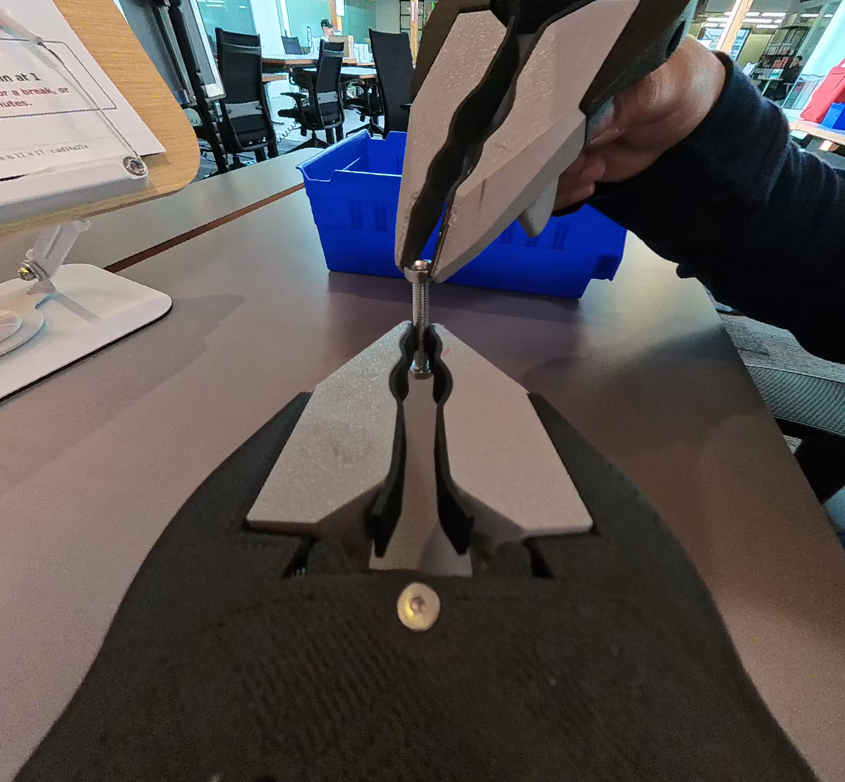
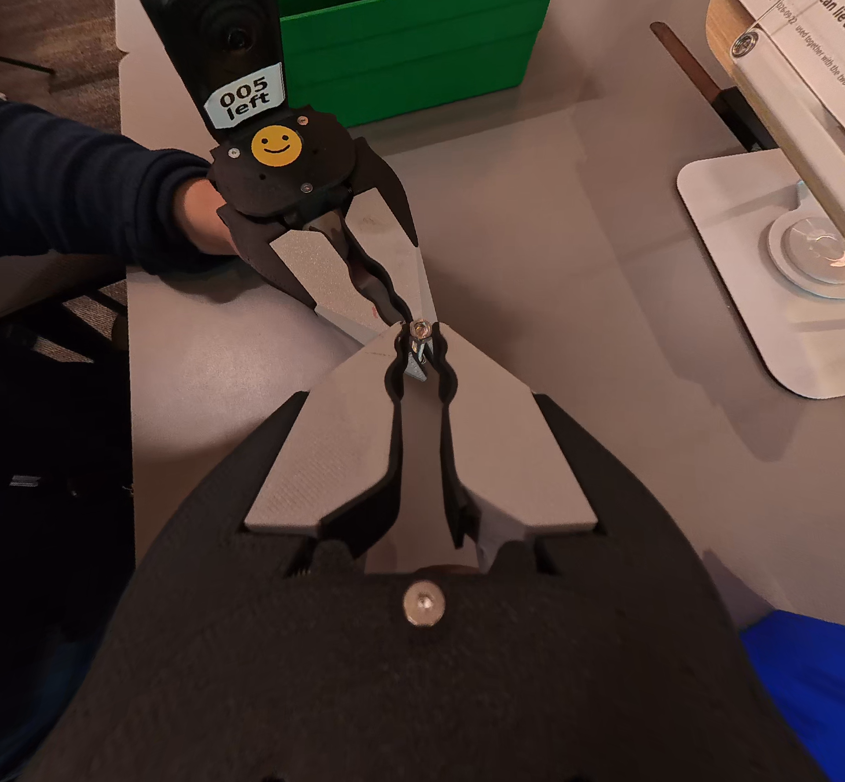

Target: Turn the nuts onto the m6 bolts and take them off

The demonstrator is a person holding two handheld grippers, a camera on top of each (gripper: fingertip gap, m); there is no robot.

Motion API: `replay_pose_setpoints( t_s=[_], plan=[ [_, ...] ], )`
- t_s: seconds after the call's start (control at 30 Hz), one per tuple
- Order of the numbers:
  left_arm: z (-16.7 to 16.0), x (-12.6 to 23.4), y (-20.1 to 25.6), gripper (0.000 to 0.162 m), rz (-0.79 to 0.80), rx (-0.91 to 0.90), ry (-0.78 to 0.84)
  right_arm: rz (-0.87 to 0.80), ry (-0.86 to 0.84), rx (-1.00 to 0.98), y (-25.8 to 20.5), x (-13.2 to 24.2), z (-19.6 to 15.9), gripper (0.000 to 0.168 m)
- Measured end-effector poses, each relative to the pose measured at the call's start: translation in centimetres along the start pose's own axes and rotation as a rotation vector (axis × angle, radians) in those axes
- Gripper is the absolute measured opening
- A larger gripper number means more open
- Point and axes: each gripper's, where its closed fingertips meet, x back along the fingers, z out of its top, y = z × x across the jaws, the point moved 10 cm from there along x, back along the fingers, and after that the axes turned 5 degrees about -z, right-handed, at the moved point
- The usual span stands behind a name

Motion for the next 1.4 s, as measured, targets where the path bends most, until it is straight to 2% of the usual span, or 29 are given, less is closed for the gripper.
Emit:
replay_pose_setpoints(
  t_s=[0.63,0.77,0.87,1.2,1.4],
  plan=[
    [0.0,0.0,-0.2,0.003,0.005,0.009,-0.005,0.033,0.102,-0.059,0.6,0.4,-0.5,0.021],
    [0.0,0.0,-0.1,0.003,-0.002,0.007,-0.002,0.021,0.095,-0.028,0.3,0.0,-0.6,0.017],
    [0.0,0.0,-0.1,0.003,-0.004,0.011,-0.001,0.015,0.102,-0.014,0.2,-0.1,-0.8,0.007],
    [0.3,0.4,-0.4,0.003,-0.039,0.085,0.069,0.01,0.21,-0.036,0.2,0.3,-1.1,0.007],
    [0.2,0.2,-0.1,0.003,-0.031,0.053,0.043,0.032,0.232,-0.071,0.3,0.2,-1.5,0.006]
  ],
)
